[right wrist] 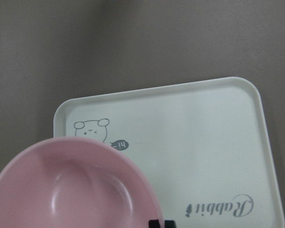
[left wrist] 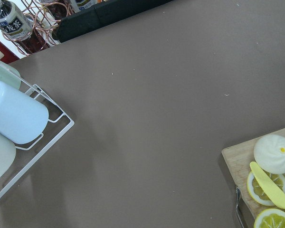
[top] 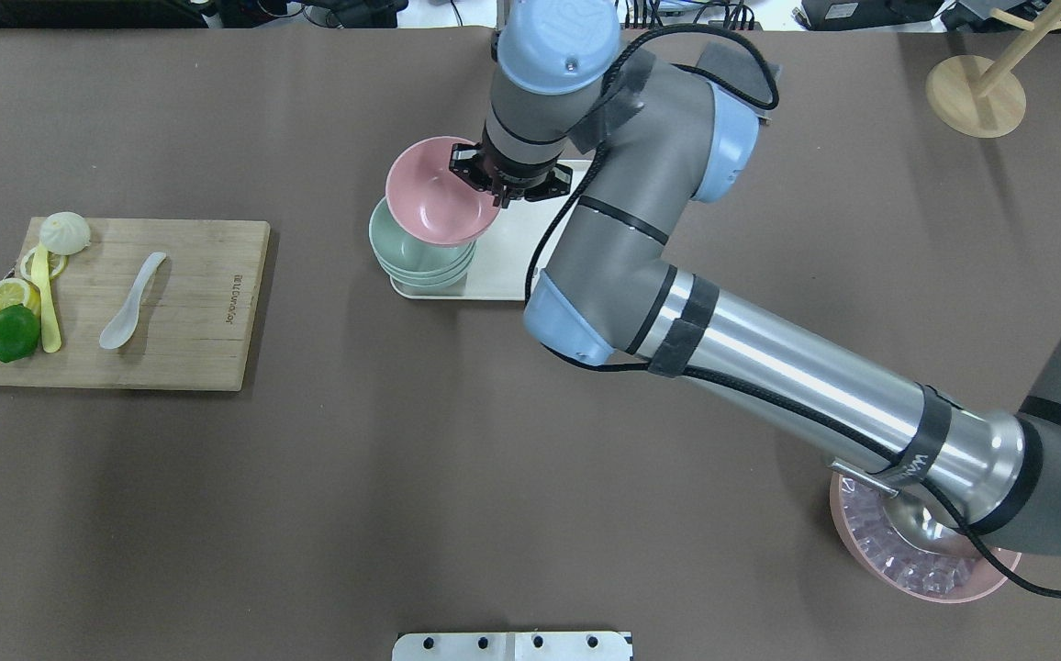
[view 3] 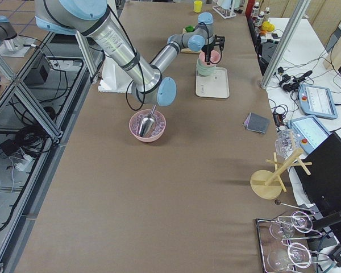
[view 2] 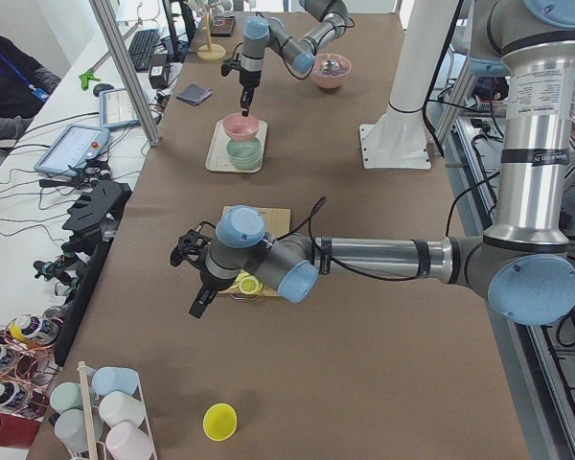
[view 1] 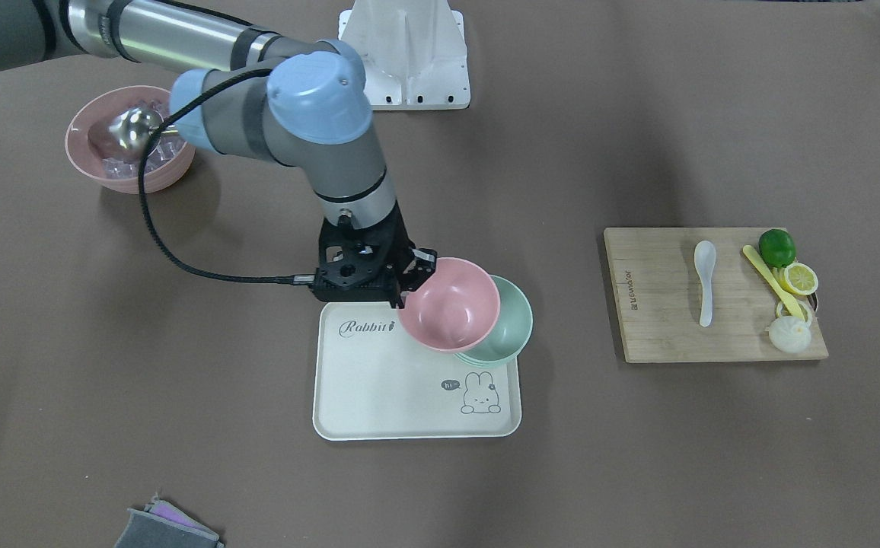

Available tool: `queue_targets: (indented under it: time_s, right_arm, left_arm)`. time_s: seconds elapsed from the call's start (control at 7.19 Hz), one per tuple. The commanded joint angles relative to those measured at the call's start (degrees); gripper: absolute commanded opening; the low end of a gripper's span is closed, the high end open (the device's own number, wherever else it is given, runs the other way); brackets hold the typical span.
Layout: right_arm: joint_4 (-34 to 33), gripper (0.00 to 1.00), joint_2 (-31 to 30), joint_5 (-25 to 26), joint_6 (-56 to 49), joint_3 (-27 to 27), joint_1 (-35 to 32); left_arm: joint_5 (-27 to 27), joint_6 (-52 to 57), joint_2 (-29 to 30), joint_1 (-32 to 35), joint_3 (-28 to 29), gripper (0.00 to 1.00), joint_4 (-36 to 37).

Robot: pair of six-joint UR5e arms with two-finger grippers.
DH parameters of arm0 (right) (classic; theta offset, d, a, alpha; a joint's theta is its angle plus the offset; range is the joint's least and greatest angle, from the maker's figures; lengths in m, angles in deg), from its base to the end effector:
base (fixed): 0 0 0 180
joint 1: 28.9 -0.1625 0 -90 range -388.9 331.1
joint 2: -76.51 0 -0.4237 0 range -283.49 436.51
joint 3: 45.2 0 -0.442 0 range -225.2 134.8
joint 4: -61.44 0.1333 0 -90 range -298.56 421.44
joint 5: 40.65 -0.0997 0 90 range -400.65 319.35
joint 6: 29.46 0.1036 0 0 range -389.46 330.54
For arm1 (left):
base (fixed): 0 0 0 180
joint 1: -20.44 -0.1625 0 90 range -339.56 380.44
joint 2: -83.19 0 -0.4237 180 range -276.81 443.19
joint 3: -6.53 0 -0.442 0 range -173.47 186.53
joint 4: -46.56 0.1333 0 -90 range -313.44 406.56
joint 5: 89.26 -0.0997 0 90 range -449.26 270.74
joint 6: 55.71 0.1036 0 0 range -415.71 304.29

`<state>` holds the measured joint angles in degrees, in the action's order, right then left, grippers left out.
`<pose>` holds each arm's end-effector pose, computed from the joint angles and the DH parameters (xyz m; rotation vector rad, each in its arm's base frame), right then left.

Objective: Stack pink bowl on green and place spoon
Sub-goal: 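Lift the pink bowl with the right gripper and carry it over the green bowls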

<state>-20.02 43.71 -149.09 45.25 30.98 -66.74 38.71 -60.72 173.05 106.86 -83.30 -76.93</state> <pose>-0.5829 -0.5801 0.0706 0.1340 -0.9383 0.2180 -0.0339 -0.5723 0.6024 0.5075 0.6835 0.1684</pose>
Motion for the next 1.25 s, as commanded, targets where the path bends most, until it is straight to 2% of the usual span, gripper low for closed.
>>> queue_targets:
  time_s: [0.0, 1.11]
  right_arm:
    - [0.1, 0.0, 3.2, 0.7, 0.6, -4.1, 1.1]
    - [0.7, 0.0, 3.8, 1.7, 0.0, -8.1, 2.7]
  left_arm:
    - [0.1, 0.0, 0.0, 0.0, 0.0, 0.98, 0.0]
    - [0.1, 0.0, 0.0, -0.1, 0.0, 0.98, 0.0]
